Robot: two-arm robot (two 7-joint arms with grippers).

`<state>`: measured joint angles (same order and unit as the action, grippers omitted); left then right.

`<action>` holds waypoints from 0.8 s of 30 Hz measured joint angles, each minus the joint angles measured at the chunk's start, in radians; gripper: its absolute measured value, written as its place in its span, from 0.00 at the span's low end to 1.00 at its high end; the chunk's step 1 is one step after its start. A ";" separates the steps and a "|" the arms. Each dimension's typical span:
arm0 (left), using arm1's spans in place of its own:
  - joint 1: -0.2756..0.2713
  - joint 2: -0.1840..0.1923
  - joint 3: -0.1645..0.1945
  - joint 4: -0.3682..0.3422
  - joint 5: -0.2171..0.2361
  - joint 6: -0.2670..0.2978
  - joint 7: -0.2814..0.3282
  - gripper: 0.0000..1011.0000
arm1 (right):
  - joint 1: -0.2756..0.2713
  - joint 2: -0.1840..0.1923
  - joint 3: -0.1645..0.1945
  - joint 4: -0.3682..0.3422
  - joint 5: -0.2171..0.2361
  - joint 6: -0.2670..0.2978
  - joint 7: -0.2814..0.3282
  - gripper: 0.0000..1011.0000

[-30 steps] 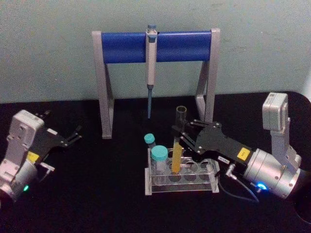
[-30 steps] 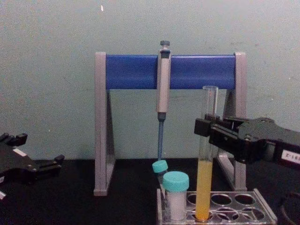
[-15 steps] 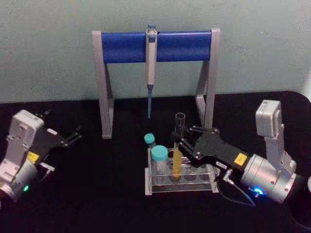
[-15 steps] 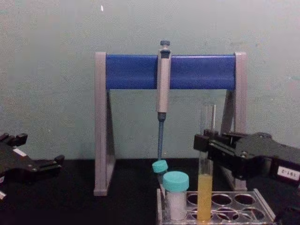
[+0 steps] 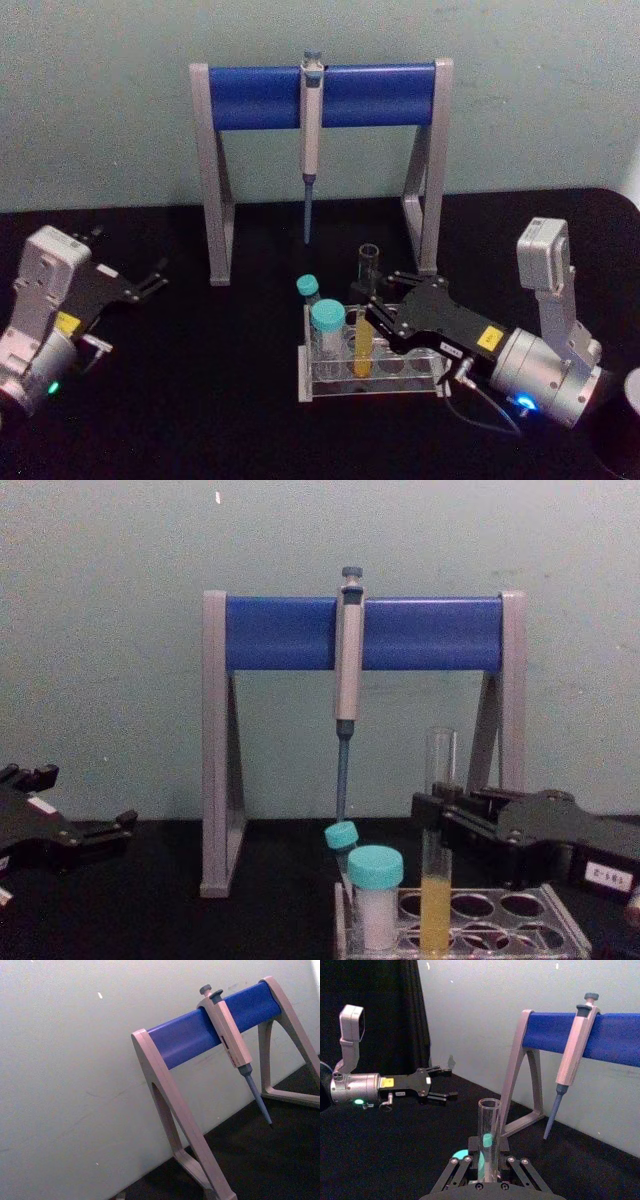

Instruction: Pick up the test tube from the test tube rack, shake it, then place it back into the test tube rack.

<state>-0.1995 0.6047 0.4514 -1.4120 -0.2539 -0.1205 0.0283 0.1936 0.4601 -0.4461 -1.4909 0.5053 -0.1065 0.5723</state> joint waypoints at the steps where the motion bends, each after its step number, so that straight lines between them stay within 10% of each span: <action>1: 0.000 0.000 0.000 0.000 0.000 0.000 0.000 0.99 | 0.000 -0.001 0.000 0.002 0.000 0.000 0.000 0.23; 24: 0.000 0.000 0.000 0.000 0.000 0.000 0.000 0.99 | -0.005 -0.021 0.001 0.033 0.000 0.012 -0.010 0.23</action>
<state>-0.1995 0.6047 0.4514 -1.4120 -0.2539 -0.1205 0.0283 0.1884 0.4395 -0.4451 -1.4582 0.5049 -0.0941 0.5628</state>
